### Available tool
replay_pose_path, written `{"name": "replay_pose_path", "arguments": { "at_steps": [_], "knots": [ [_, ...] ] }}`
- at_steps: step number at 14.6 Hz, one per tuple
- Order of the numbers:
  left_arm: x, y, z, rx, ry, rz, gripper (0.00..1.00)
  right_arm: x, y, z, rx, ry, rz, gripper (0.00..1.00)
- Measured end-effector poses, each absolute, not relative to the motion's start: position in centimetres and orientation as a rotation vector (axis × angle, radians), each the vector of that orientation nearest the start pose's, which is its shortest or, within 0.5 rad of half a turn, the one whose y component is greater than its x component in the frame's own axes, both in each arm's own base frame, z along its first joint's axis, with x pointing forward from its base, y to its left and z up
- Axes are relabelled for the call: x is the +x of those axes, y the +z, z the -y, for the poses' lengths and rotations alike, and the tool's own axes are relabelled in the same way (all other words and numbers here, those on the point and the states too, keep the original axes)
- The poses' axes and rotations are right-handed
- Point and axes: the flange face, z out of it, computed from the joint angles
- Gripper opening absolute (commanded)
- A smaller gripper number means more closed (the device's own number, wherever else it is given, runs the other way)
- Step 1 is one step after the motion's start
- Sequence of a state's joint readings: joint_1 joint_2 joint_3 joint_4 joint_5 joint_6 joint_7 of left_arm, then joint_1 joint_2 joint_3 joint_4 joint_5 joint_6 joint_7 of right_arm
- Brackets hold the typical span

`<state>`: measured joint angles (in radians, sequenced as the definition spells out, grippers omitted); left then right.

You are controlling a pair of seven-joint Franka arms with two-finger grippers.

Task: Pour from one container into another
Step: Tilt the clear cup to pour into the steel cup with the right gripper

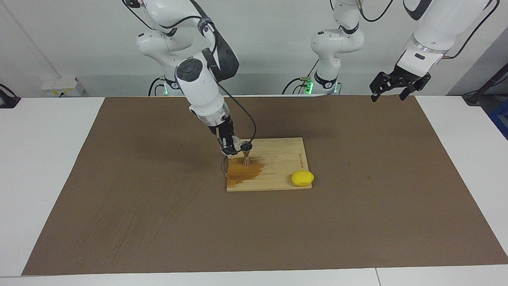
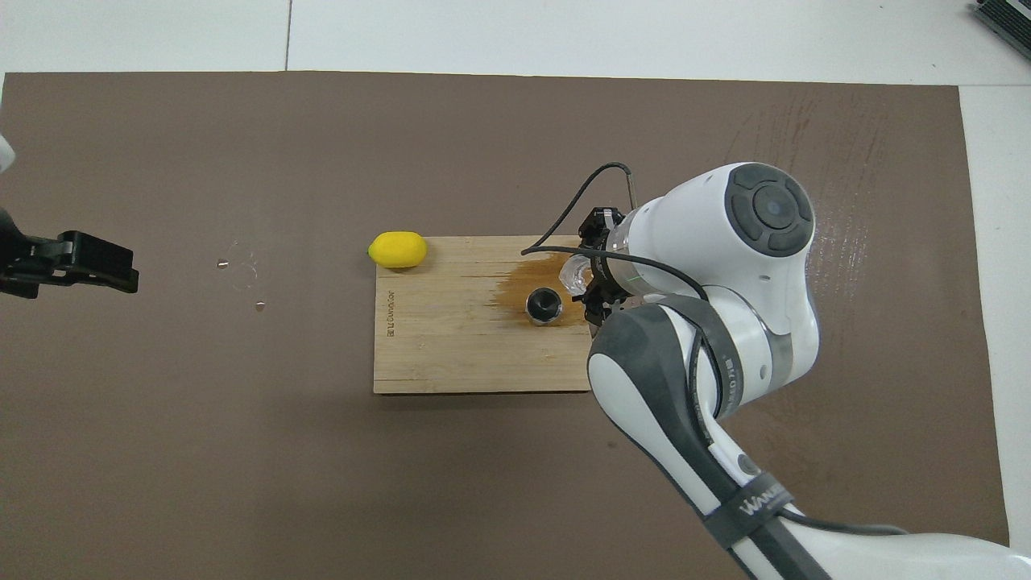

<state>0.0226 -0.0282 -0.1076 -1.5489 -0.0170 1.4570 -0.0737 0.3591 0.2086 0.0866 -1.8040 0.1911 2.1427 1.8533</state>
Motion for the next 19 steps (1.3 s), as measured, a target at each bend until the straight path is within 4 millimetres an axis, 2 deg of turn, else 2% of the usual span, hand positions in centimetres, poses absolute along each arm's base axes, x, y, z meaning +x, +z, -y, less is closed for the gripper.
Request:
{"name": "replay_pose_path", "arguments": {
  "at_steps": [5,12,19],
  "knots": [
    [53.2,64.0,4.8,-3.149,0.102,-0.02,1.0,55.9,44.0,-29.2,-2.28,-0.023,-1.964,0.0],
    [53.2,64.0,4.8,-3.149,0.102,-0.02,1.0,53.9,43.6,-32.7,-2.415,-0.227,-1.871,0.0],
    [53.2,64.0,4.8,-3.149,0.102,-0.02,1.0,51.5,43.0,-35.7,-2.619,-0.505,-1.675,0.0]
  ]
}}
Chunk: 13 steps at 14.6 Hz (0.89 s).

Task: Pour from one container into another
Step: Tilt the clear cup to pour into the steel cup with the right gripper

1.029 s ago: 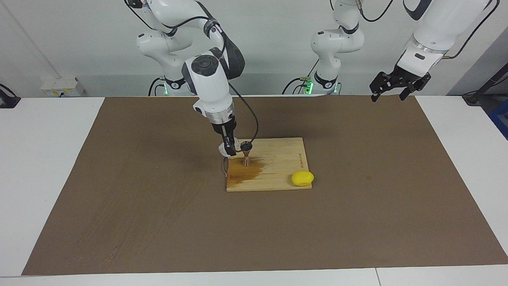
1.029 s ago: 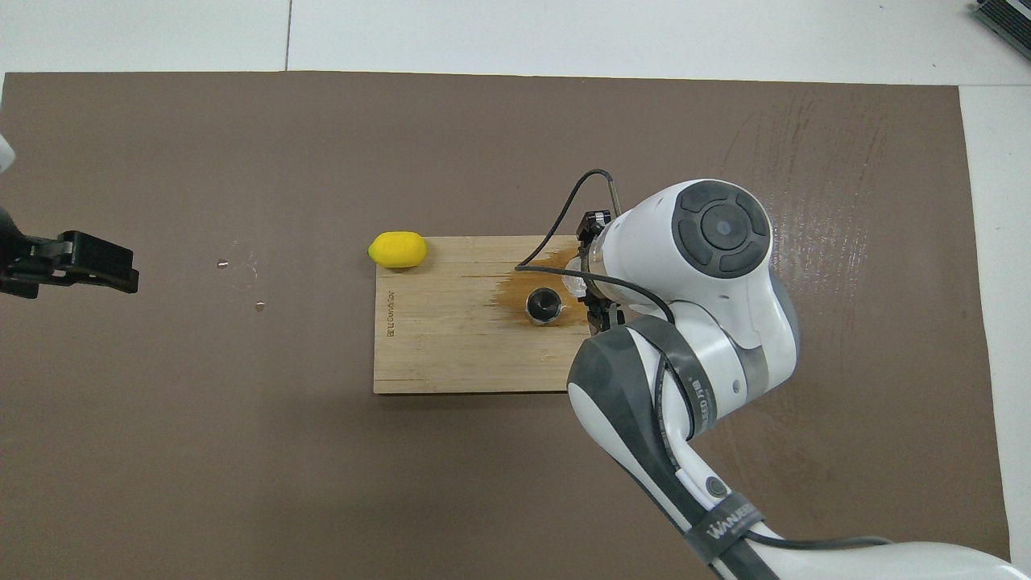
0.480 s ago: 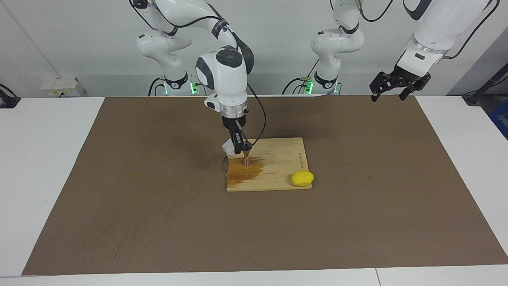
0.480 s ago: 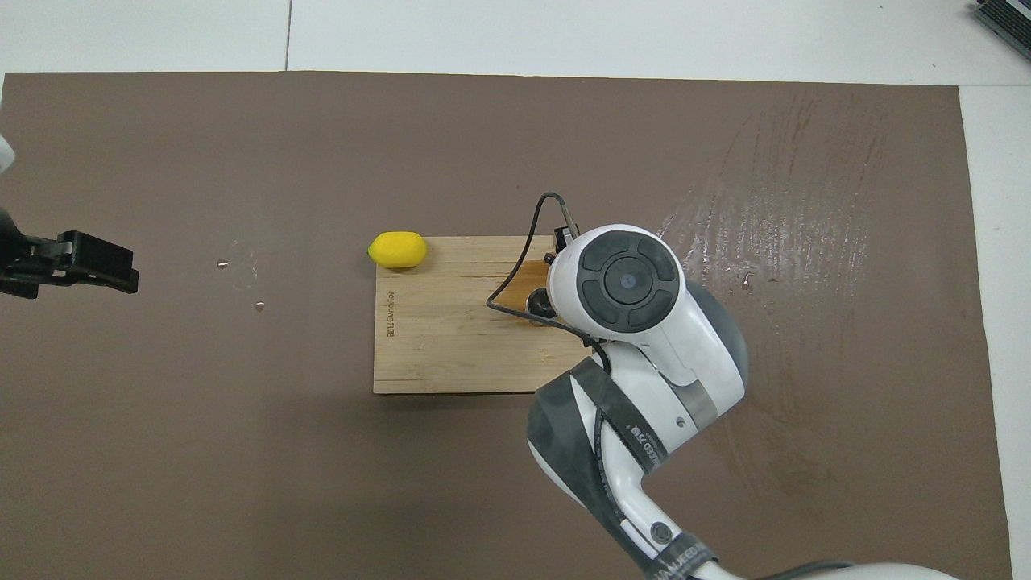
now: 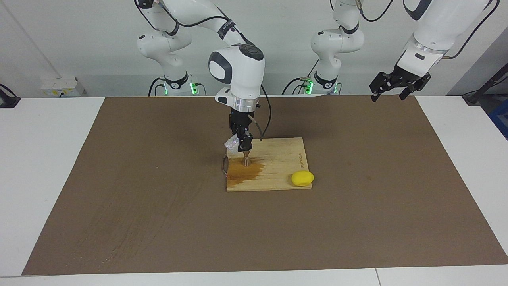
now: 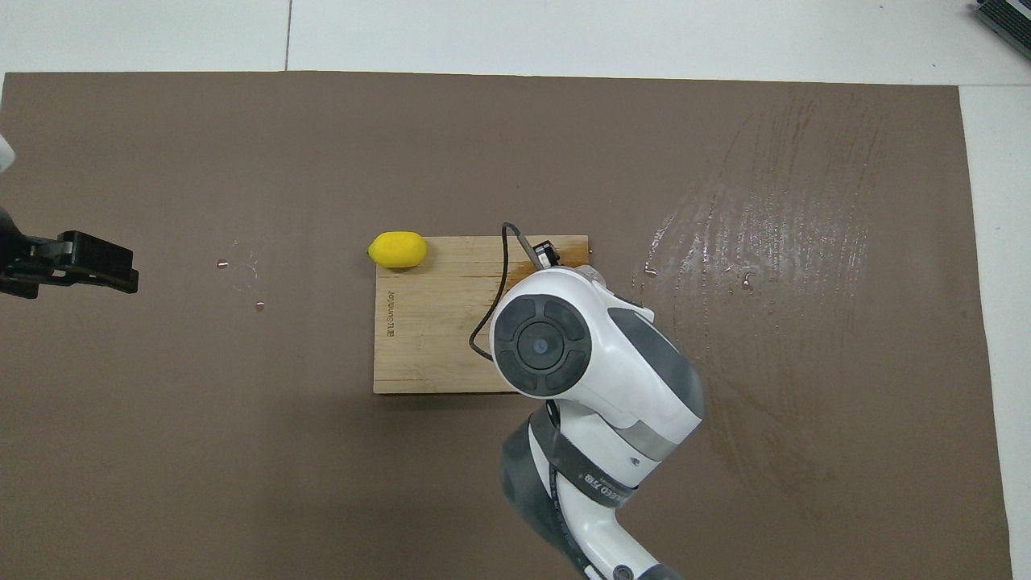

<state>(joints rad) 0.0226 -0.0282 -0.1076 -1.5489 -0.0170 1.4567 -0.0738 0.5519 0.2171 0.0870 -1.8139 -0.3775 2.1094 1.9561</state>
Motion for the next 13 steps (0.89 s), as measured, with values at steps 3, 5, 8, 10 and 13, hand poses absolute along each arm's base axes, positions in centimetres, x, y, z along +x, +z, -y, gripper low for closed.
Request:
{"name": "replay_pose_path", "arguments": {
  "at_steps": [3,5,8,10,13],
  "knots": [
    [53.2,64.0,4.8,-3.149,0.103,-0.02,1.0,50.8,43.1,-36.4,-2.668,-0.586,-1.619,0.0],
    [53.2,64.0,4.8,-3.149,0.103,-0.02,1.0,50.5,43.4,-36.6,-2.683,-0.632,-1.586,0.0],
    [53.2,64.0,4.8,-3.149,0.103,-0.02,1.0,49.8,43.7,-37.2,-2.716,-0.72,-1.516,0.0],
    [53.2,64.0,4.8,-3.149,0.103,-0.02,1.0,49.6,43.8,-37.3,-2.731,-0.773,-1.479,0.0],
    [53.2,64.0,4.8,-3.149,0.103,-0.02,1.0,49.3,43.8,-37.5,-2.743,-0.806,-1.451,0.0]
  ]
}}
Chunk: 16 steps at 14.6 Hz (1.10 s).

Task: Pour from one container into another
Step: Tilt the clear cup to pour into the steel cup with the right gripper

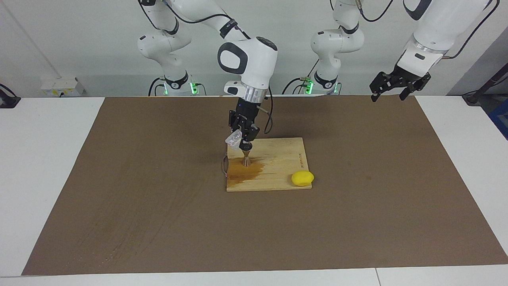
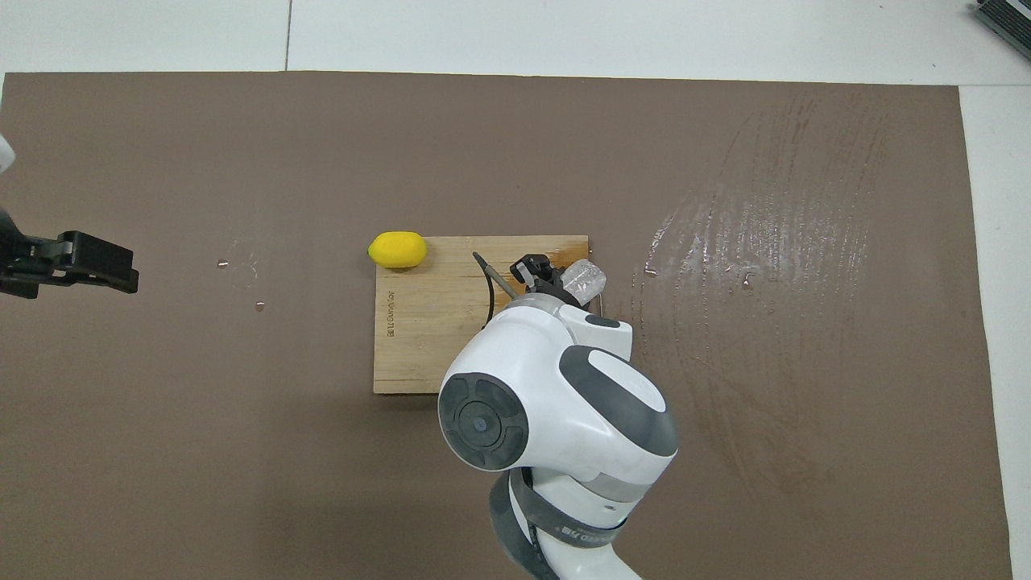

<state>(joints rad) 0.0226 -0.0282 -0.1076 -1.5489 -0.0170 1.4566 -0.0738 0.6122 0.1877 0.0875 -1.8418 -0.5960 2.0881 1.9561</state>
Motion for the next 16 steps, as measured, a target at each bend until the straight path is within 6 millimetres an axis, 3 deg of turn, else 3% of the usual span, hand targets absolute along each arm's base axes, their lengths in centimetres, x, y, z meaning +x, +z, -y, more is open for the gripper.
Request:
{"name": "replay_pose_path", "arguments": {
  "at_steps": [4,7,16],
  "knots": [
    [53.2,64.0,4.8,-3.149,0.103,-0.02,1.0,49.2,43.8,-37.7,-2.741,-0.798,-1.45,0.0],
    [53.2,64.0,4.8,-3.149,0.103,-0.02,1.0,49.4,44.1,-37.5,-2.701,-0.695,-1.519,0.0],
    [53.2,64.0,4.8,-3.149,0.103,-0.02,1.0,51.7,44.0,-35.1,-2.558,-0.446,-1.716,0.0]
  ]
}}
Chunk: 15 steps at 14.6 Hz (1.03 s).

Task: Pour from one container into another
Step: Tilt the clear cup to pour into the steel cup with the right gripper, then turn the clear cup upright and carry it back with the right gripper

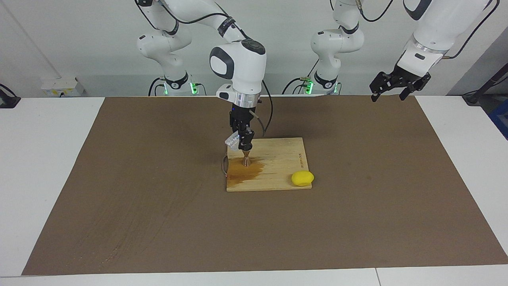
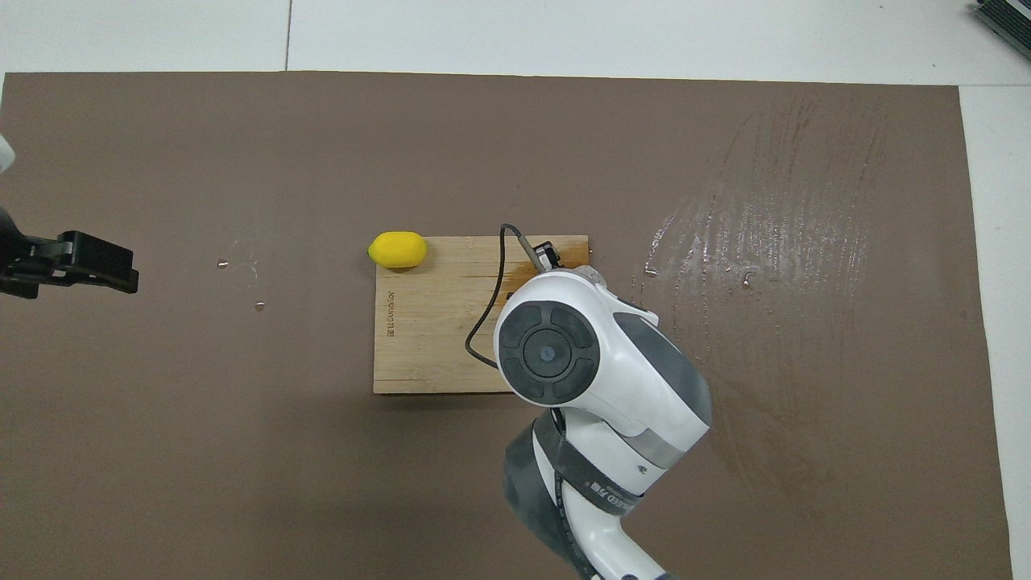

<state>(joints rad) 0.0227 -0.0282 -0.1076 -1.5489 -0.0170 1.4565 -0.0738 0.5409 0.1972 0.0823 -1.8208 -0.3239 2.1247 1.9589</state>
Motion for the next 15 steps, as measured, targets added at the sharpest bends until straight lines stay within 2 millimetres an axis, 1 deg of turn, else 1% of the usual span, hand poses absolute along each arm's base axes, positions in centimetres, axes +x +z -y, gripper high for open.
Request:
{"name": "replay_pose_path", "arguments": {
  "at_steps": [4,7,10,12,15],
  "knots": [
    [53.2,64.0,4.8,-3.149,0.103,-0.02,1.0,53.3,43.3,-33.3,-2.444,-0.281,-1.836,0.0],
    [53.2,64.0,4.8,-3.149,0.103,-0.02,1.0,54.7,43.0,-31.2,-2.342,-0.157,-1.939,0.0],
    [53.2,64.0,4.8,-3.149,0.103,-0.02,1.0,55.9,42.3,-29.0,-2.275,-0.027,-1.994,0.0],
    [53.2,64.0,4.8,-3.149,0.103,-0.02,1.0,57.0,41.9,-26.9,-2.198,0.074,-2.046,0.0],
    [53.2,64.0,4.8,-3.149,0.104,-0.02,1.0,58.5,41.0,-22.7,-2.106,0.238,-2.061,0.0]
  ]
}}
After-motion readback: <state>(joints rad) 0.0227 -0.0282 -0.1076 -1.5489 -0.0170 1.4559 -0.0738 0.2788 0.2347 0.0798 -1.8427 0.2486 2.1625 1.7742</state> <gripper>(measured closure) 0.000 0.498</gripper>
